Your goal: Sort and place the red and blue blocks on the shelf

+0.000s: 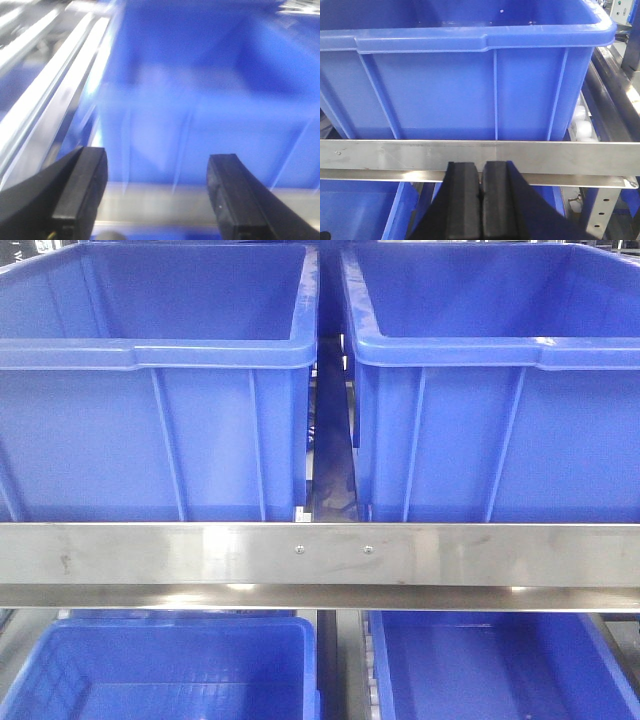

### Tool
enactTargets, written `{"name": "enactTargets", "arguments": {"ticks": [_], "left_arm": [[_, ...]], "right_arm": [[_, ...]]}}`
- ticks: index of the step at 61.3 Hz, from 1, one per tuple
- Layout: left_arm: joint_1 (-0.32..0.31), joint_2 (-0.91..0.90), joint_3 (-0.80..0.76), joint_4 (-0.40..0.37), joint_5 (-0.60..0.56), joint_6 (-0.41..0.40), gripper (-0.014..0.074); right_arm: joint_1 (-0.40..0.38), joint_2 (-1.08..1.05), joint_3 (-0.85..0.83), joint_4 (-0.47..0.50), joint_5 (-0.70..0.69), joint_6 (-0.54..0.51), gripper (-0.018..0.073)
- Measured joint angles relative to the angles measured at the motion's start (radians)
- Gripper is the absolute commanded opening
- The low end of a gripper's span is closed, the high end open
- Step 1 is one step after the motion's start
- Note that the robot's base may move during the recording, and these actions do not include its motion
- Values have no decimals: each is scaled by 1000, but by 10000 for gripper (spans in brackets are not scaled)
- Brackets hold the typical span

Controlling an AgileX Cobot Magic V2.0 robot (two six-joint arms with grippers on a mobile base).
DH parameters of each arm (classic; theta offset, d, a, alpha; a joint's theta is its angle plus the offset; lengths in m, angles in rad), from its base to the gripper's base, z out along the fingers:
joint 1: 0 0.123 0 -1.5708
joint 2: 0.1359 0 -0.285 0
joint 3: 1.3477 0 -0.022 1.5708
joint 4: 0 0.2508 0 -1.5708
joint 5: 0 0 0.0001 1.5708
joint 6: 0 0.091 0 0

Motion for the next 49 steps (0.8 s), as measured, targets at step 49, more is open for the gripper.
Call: {"name": "enactTargets", "arguments": {"ticks": [49], "left_arm": [[69, -117, 9, 3, 107, 0, 85]], "right_arm": [[0, 0, 2, 0, 0, -2, 71]]}}
